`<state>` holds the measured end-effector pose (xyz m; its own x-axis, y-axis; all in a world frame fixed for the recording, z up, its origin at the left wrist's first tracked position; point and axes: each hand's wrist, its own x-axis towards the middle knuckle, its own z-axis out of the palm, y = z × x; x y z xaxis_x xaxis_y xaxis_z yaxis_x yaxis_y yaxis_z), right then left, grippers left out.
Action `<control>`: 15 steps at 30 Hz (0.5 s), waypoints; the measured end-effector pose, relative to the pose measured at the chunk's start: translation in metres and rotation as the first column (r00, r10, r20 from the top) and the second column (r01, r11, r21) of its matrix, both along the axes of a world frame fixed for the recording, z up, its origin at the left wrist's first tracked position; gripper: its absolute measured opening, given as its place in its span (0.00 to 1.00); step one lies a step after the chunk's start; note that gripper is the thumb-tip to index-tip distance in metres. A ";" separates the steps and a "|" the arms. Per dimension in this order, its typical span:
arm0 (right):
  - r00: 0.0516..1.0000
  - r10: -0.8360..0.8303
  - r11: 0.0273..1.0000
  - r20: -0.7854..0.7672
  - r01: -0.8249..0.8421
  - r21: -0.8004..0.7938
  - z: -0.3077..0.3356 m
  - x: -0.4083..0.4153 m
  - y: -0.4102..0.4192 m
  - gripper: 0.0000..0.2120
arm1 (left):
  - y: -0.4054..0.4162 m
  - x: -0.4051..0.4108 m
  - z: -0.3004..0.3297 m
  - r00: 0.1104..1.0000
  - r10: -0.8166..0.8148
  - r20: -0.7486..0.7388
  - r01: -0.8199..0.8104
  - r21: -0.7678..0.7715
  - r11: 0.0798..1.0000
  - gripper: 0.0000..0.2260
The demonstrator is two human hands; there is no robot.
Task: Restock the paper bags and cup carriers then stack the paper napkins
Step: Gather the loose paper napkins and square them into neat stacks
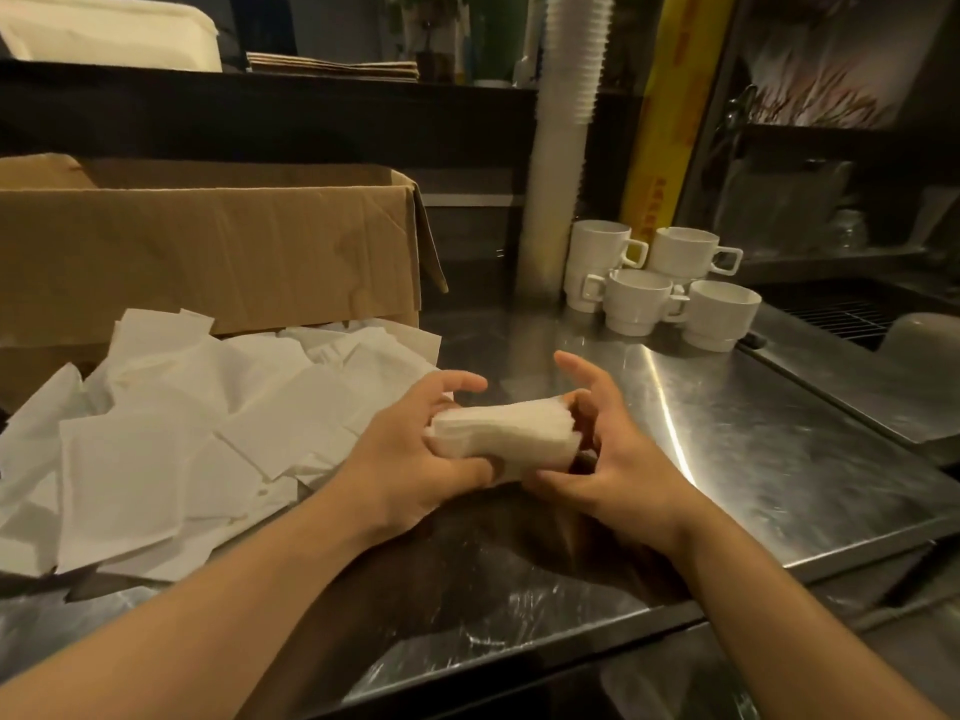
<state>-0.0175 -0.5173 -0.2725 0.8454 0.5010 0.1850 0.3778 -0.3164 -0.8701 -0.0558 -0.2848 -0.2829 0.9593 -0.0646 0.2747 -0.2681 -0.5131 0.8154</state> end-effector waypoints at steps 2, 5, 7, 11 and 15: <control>1.000 0.011 0.999 -0.013 -0.011 -0.031 0.000 0.000 0.001 0.53 | 0.000 0.001 0.001 0.998 -0.019 -0.063 0.019 0.007 1.000 0.41; 0.999 0.037 0.998 -0.038 -0.039 -0.048 -0.001 0.000 0.002 0.52 | -0.002 0.004 0.000 0.998 -0.007 -0.055 0.011 0.067 0.998 0.44; 1.000 0.000 1.000 -0.020 0.000 0.000 -0.001 0.000 0.001 0.46 | -0.002 0.004 0.001 0.999 0.005 -0.050 -0.004 0.015 1.000 0.41; 0.999 0.014 0.999 -0.042 -0.013 0.033 -0.002 -0.002 0.001 0.36 | -0.002 -0.003 0.001 0.997 0.003 0.078 -0.004 0.006 1.000 0.37; 1.000 -0.002 1.000 -0.011 0.002 -0.015 -0.005 0.001 -0.001 0.32 | 0.001 -0.002 -0.001 0.998 -0.063 0.006 0.063 0.037 0.997 0.43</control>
<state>-0.0169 -0.5180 -0.2775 0.8485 0.5019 0.1678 0.3675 -0.3306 -0.8693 -0.0581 -0.2834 -0.2837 0.9511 -0.1350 0.2778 -0.3064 -0.5248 0.7942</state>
